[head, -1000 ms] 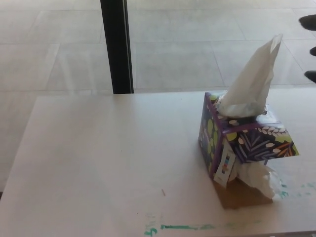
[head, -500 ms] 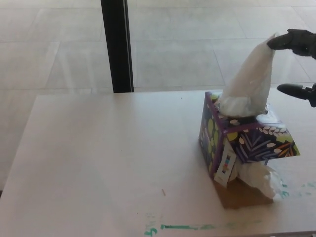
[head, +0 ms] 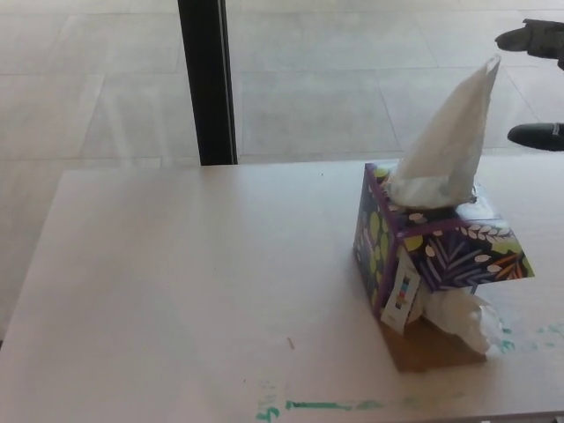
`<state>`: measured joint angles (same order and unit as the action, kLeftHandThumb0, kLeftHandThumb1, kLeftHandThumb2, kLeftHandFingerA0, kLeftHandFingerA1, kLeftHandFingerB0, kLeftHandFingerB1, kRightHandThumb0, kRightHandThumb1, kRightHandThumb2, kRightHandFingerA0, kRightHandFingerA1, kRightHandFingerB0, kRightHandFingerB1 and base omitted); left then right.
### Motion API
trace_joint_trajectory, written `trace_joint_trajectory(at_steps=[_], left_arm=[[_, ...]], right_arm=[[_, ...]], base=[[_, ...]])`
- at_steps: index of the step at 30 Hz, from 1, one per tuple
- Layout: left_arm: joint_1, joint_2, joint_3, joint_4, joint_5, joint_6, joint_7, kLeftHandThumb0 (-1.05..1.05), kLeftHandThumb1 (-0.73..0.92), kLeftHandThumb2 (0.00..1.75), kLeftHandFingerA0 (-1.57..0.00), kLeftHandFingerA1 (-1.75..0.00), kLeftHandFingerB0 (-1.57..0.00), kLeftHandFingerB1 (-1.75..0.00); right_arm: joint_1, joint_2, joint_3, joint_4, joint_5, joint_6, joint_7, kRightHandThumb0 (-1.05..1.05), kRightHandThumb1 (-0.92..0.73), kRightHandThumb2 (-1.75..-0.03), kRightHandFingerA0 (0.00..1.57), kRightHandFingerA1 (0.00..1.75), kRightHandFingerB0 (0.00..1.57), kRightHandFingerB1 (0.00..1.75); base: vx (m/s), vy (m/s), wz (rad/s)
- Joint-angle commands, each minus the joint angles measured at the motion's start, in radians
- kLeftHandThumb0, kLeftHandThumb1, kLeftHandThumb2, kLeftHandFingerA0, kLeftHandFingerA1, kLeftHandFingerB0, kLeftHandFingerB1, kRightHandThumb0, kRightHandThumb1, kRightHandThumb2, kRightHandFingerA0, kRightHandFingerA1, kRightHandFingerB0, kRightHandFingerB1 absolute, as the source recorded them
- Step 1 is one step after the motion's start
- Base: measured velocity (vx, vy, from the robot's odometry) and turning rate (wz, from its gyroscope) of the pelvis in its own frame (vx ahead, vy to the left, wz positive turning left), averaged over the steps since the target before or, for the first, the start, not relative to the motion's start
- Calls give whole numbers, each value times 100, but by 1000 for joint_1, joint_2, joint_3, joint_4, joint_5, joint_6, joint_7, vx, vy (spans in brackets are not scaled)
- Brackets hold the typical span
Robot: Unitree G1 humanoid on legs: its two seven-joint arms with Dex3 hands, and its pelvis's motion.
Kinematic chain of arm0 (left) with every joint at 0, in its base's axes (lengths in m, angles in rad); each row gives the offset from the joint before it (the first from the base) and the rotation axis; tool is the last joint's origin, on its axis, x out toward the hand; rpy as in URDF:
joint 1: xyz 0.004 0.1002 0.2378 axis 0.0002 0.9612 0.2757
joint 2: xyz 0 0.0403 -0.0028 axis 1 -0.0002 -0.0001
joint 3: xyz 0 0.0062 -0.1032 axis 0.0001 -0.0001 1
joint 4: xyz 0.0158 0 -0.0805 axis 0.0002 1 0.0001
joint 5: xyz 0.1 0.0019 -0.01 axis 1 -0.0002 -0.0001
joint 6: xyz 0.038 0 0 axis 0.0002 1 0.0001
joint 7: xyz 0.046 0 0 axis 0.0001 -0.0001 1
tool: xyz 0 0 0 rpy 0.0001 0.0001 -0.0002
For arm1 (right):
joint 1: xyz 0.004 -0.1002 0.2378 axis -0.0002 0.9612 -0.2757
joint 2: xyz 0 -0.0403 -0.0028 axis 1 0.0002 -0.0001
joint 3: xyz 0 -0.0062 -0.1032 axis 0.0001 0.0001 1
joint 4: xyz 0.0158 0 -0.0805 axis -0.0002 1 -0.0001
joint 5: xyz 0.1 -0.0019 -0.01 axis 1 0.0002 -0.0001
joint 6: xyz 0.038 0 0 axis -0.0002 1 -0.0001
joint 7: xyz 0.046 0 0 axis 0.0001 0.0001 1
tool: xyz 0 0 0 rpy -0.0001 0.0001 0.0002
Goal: The robot uses its right hand to pull out a tissue from the tissue box kept in the middle of the desk and put it on the right side
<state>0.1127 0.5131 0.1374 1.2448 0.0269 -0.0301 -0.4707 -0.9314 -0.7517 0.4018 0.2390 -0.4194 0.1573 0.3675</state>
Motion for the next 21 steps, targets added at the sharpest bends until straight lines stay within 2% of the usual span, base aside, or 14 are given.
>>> trace_joint_trajectory(at_steps=[1, 5, 8, 9, 10, 11, 12, 13, 14, 15, 16, 17, 20, 21], left_arm=[[5, 20, -21, 12, 21, -30, 5, -77, 85, 65, -50, -42, -35, -36], [6, 17, -5, 16, -4, -23, -7, -75, 81, 65, -47, -45, -34, -37], [2, 13, 7, 27, -13, -18, -8, -75, 81, 65, -49, -45, -36, -38], [3, 13, 2, 29, -5, -25, -3, -75, 65, 101, -42, -57, -30, -50], [4, 14, 3, 27, -6, -27, -6, -75, 82, 65, -49, -45, -36, -38], [11, 13, -5, 20, 1, -26, -1, -74, 82, 65, -50, -43, -37, -37], [15, 14, -14, 18, 9, -31, 3, -76, 67, 103, -43, -55, -31, -50], [16, 15, -23, 18, 18, -38, 4, -76, 67, 103, -43, -55, -31, -50], [13, 11, -22, 26, 16, -35, 15, -73, 84, 66, -51, -42, -38, -36], [13, 11, -23, 27, 15, -35, 16, -73, 84, 66, -51, -42, -38, -36], [13, 11, -23, 19, 12, -29, 17, -72, 85, 66, -52, -42, -37, -36], [12, 10, -19, 17, 7, -24, 13, -72, 84, 66, -53, -43, -37, -37], [5, 8, -18, 24, 8, -13, 28, -73, 84, 66, -52, -43, -38, -37], [9, 12, -12, 13, -3, -8, 2, -72, 84, 65, -49, -43, -37, -37]], right_arm=[[-19, 57, 17, -56, -125, -9, -33, -83, -53, -81, 0, 0, 10, 30], [-30, 103, 6, -60, -122, -21, -11, -85, -52, -77, 0, 0, 7, 27], [-40, 132, 12, -49, -147, -17, -9, -93, -54, -86, 0, 8, 12, 26], [-44, 144, 18, -42, -162, -12, -7, -81, -47, -73, 0, 0, 7, 27], [-45, 153, 19, -35, -166, -12, -7, -89, -52, -87, 0, 13, 11, 28], [-32, 161, 27, -27, -176, -12, -12, -78, -46, -72, 0, 7, 10, 32], [-27, 165, 32, -16, -183, -18, -14, -89, -52, -85, 0, 14, 11, 30], [-24, 165, 33, -7, -187, -25, -11, -89, -52, -85, 0, 14, 11, 30], [-28, 163, 45, 2, -203, -19, 8, -86, -51, -85, 0, 17, 12, 28], [-29, 164, 45, 4, -206, -20, 10, -86, -51, -85, 0, 17, 12, 28], [-36, 158, 74, 22, -239, -3, 43, -75, -58, -58, 0, 0, 5, 30], [-36, 148, 82, 35, -248, -17, 50, -94, -54, -83, 0, 10, 5, 20], [-43, 129, 113, 54, -297, -22, 63, -77, -58, -62, 0, 0, 6, 28], [-72, 124, 153, 104, -332, 24, 146, -96, -56, -84, 0, 3, 3, 16]], base=[[0, 0, 0], [0, 0, 0], [0, 0, 0], [0, 0, 0], [0, 0, 0], [0, 0, 0], [0, 0, 0], [0, 0, 0], [0, 0, 0], [0, 0, 0], [0, 0, 0], [0, 0, 0], [0, 0, 0], [0, 0, 0]])
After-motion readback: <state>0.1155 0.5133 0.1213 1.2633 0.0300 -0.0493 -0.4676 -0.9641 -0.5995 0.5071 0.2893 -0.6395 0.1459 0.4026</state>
